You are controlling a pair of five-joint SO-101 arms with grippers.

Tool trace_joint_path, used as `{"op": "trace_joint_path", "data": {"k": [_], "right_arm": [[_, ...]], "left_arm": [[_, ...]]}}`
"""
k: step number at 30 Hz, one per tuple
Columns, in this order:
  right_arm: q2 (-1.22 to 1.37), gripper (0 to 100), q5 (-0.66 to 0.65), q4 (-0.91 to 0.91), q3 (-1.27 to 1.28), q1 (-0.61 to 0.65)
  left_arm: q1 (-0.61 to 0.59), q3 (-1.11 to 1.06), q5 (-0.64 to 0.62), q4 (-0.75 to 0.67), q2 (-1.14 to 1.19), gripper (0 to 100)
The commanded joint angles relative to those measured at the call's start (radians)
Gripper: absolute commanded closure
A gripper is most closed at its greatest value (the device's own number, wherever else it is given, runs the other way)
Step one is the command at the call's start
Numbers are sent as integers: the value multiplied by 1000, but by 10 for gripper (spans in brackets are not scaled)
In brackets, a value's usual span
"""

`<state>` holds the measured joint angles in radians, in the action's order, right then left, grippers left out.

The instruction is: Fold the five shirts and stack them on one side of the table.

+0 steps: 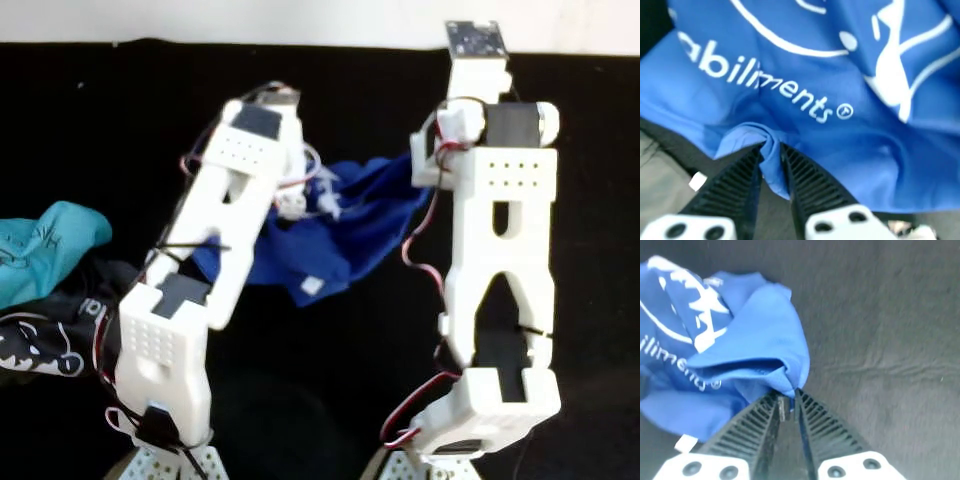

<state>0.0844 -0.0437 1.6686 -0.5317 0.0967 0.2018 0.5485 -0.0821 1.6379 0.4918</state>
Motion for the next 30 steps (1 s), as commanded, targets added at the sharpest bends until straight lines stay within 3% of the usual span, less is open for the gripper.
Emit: {"op": "trace_joint_path", "data": {"k": [1,7,18,21,25,30], "right_arm": [[-41,992,8,-117,-96,-45],[-47,992,3,-180,-231,-54],[-39,992,31,65,-727,-51],[-28,992,118,91,-636,-53],[-15,979,129,91,-392,-51],[-25,827,129,93,-1,-53]], "left_arm": [[-85,163,40,100,-96,992],[-217,222,152,121,-349,992],[-214,216,187,123,-812,992],[-214,139,186,123,-819,992],[-216,-99,184,121,-819,992],[-219,-403,189,48,-825,992]]}}
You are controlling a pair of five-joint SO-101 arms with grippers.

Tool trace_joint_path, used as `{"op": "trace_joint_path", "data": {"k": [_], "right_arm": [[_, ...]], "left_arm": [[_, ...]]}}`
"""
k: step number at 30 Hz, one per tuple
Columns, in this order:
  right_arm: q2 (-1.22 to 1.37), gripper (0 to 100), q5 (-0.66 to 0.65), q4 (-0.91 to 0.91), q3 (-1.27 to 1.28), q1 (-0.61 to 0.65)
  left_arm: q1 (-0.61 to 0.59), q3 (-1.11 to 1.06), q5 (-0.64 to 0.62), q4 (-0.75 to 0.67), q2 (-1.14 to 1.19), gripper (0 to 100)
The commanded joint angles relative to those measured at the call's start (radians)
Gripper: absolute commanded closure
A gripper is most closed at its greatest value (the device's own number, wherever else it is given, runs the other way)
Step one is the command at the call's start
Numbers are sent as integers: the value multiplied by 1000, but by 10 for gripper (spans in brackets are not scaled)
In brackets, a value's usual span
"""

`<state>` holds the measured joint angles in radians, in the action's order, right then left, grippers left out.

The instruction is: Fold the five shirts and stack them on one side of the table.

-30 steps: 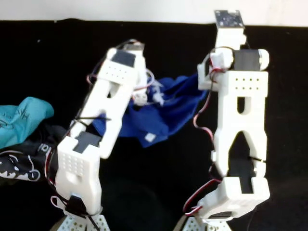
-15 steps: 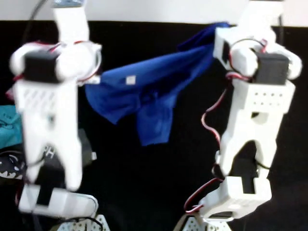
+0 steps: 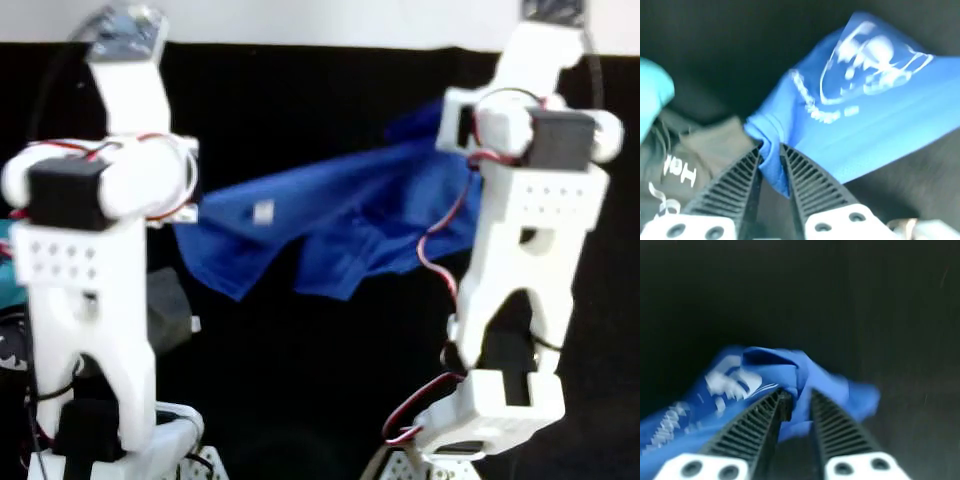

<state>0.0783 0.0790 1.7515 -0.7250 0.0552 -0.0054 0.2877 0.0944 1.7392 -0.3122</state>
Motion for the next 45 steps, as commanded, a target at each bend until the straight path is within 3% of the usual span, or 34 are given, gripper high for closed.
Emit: {"op": "trace_joint_path", "data": {"k": [1,6,13,19,25,29,41,45], "right_arm": [[-21,824,6,12,249,-13],[-203,879,9,12,467,-10],[-464,878,3,-27,700,-5],[-348,789,-43,-248,898,124],[-143,814,-43,-503,897,134],[-53,836,-64,-380,895,139],[-51,854,-425,-31,901,139],[-84,854,-453,1,891,134]], "left_arm": [[-12,-196,12,-74,-22,992],[-12,-392,14,-150,-18,992],[-12,-545,14,-199,-16,992],[-54,-565,78,-195,-24,992],[-209,-564,84,-199,-24,992],[-269,-564,84,-199,-24,992],[-292,-564,84,-270,-24,992],[-294,-564,84,-272,-24,992]]}}
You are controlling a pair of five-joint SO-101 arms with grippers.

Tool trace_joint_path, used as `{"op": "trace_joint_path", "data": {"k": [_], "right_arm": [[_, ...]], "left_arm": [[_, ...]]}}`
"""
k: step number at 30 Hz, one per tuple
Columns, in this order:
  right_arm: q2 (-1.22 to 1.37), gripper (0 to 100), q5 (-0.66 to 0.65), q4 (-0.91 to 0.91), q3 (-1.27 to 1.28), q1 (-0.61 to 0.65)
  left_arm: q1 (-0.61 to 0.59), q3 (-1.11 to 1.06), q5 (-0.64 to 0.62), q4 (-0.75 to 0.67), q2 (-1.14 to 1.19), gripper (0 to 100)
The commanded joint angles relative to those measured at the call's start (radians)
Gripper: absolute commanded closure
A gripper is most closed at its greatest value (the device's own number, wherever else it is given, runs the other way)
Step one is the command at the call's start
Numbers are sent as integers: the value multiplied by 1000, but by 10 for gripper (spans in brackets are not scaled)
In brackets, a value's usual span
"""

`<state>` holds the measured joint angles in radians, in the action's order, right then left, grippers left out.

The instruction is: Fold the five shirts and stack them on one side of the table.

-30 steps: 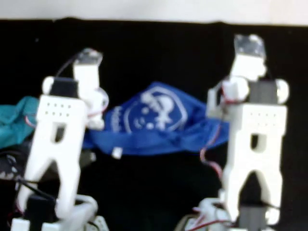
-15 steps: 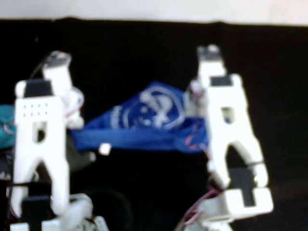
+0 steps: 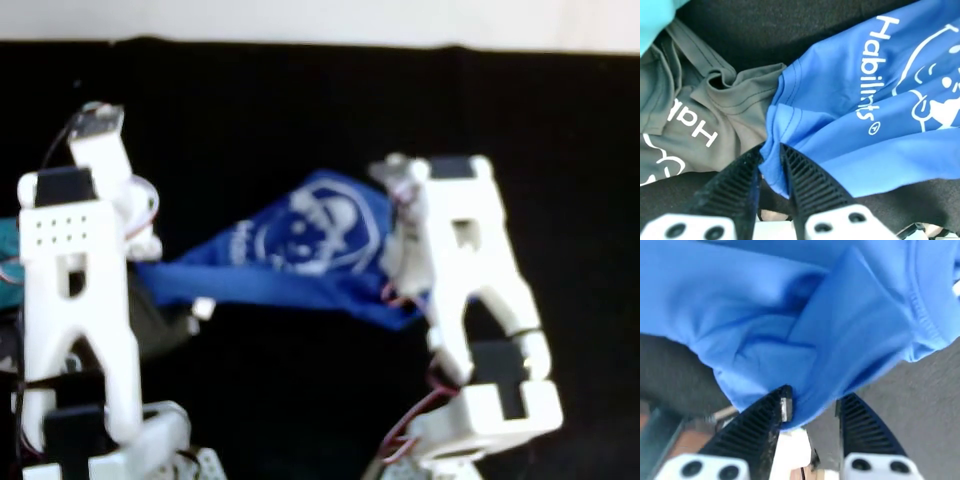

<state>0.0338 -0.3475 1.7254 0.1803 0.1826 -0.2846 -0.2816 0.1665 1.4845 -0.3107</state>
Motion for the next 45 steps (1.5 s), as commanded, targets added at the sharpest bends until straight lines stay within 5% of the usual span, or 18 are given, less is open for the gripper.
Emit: {"op": "trace_joint_path", "data": {"k": [1,10,24,28,30,38,45], "right_arm": [[-61,854,-23,-5,-13,7],[-151,851,247,-294,-4,12],[93,858,255,-443,8,7],[90,998,255,-440,7,5],[76,991,255,-433,8,-5],[-289,992,252,-357,12,-45],[-624,993,215,-378,1,-50]], "left_arm": [[-15,5,12,-15,-25,992],[-16,5,12,-15,-25,992],[-15,4,12,-15,-25,992],[-15,2,12,-15,-25,992],[-15,-1,12,-15,-25,992],[-10,12,11,-17,-25,992],[-8,243,5,58,-25,992]]}}
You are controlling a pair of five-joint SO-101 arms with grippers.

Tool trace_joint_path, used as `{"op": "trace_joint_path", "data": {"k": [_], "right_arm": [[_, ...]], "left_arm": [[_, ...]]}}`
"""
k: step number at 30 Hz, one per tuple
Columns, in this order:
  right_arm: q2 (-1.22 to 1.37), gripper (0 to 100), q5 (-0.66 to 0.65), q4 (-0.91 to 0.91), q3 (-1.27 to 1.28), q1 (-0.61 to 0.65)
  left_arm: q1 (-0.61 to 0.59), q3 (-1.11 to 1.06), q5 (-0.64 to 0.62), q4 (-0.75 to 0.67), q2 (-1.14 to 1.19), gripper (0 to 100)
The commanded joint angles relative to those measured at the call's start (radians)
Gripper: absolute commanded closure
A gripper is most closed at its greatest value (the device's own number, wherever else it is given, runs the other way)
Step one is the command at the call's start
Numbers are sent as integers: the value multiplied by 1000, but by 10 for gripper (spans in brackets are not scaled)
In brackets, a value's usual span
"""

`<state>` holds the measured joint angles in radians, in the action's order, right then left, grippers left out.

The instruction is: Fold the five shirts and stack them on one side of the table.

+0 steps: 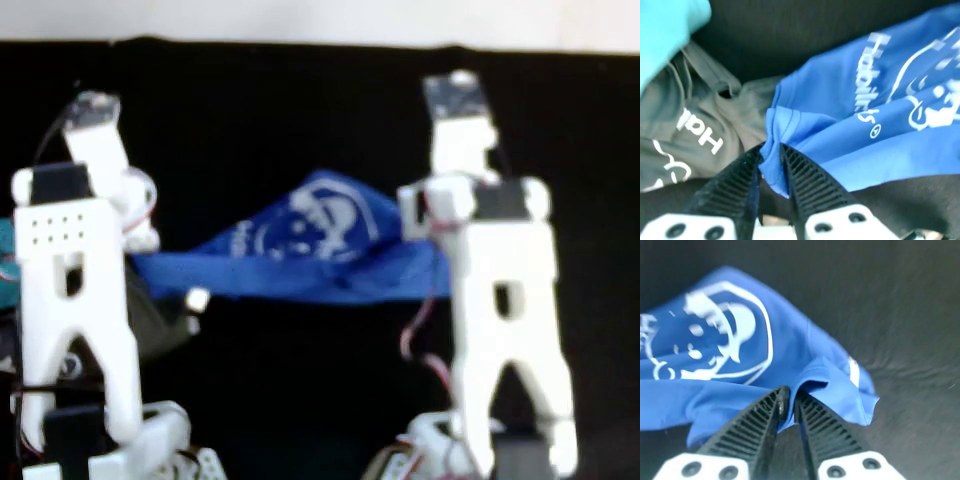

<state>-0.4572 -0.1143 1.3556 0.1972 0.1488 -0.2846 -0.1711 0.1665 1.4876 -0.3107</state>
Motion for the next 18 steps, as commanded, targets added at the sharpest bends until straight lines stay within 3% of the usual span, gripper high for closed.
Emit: {"op": "trace_joint_path", "data": {"k": [1,9,18], "right_arm": [[-163,993,-18,-22,-25,-18],[-157,993,-14,-96,-340,-133],[-117,993,-18,-91,-707,-223]], "left_arm": [[-8,183,5,86,-25,992],[-8,601,5,212,-25,992],[-8,874,3,264,-27,992]]}}
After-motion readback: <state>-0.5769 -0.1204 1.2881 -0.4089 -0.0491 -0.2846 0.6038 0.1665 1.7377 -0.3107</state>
